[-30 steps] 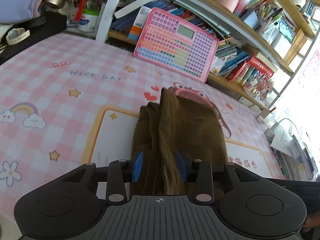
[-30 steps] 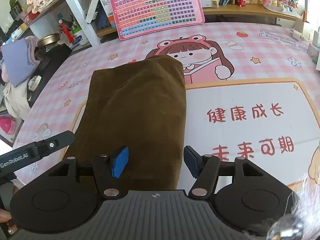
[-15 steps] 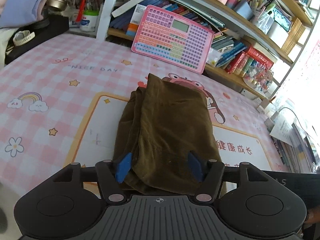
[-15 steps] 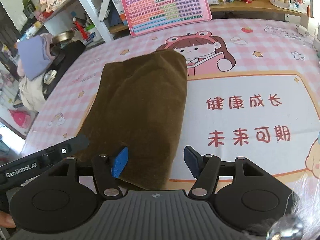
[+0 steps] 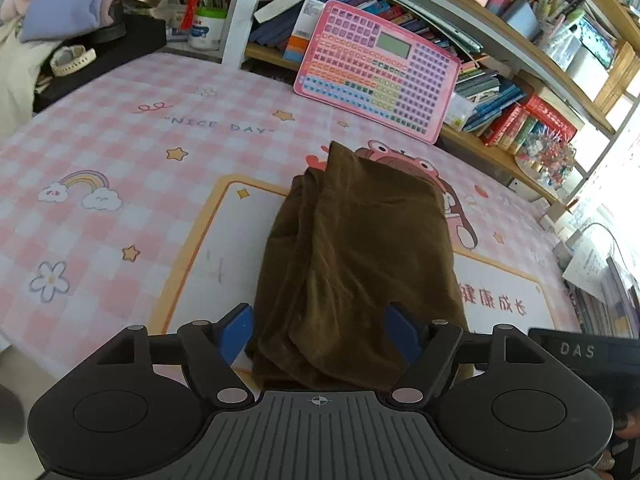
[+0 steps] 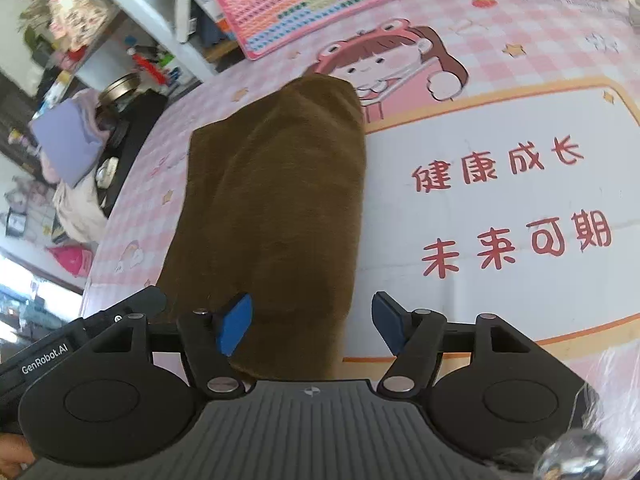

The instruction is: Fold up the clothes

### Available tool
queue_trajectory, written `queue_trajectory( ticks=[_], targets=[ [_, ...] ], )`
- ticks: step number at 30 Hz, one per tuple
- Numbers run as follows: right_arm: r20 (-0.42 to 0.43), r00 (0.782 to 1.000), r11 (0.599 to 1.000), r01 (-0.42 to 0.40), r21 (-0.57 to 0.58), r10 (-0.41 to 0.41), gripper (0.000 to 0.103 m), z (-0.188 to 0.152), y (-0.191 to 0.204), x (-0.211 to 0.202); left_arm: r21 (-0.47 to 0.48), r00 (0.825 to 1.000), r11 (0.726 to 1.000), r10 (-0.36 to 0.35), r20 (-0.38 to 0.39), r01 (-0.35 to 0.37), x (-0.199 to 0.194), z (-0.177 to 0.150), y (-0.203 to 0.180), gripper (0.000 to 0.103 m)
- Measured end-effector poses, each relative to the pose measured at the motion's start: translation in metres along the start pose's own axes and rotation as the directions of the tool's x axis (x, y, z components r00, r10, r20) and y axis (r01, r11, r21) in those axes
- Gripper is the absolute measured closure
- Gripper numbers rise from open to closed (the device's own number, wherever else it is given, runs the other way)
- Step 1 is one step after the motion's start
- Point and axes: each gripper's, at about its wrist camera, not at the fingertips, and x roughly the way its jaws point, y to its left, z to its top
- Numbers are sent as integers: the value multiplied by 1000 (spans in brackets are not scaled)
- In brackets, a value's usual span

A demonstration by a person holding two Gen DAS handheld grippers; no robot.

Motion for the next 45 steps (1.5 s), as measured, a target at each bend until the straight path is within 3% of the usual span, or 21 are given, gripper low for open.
queue_trajectory(
  ticks=[8,14,18,20,22,25,27,29,33,36,39,41,45],
  targets=[
    [-3,1000,980,-3,199,4,38,16,-3,29,-42,984,989,-143,-107,139,43,30,33,28],
    [40,999,961,12,276,-24,39,21,3,42,-100,947,967,-251,-200,235,74,43,51,31],
    [62,997,955,29,294,-49,50,21,7,44,-114,930,955,-293,-220,273,88,52,52,33],
    [82,995,957,37,289,-63,58,21,10,44,-104,931,958,-284,-230,266,92,56,52,55],
    [120,988,972,72,223,-101,73,22,22,40,-90,929,956,-293,-226,279,92,60,51,66],
    [201,967,987,146,67,-157,78,22,48,34,36,942,954,-286,-178,296,79,63,34,73],
    [258,948,979,203,-35,-188,78,21,64,32,144,950,943,-281,-138,300,69,64,20,73],
    [280,940,975,217,-55,-194,78,20,67,31,178,950,936,-285,-131,305,68,66,17,72],
    [215,957,980,195,31,-197,77,22,52,40,81,932,943,-301,-203,322,85,68,34,70],
    [194,960,978,192,79,-204,65,21,46,42,21,920,943,-319,-228,333,93,68,45,64],
    [168,965,973,180,142,-203,55,19,36,43,-18,909,941,-331,-255,337,100,67,52,52],
    [154,971,970,155,190,-185,51,17,28,44,-39,902,936,-347,-255,350,102,65,55,47],
    [136,980,959,103,265,-143,49,13,17,47,-48,894,927,-371,-252,371,104,64,55,50]
  ],
)
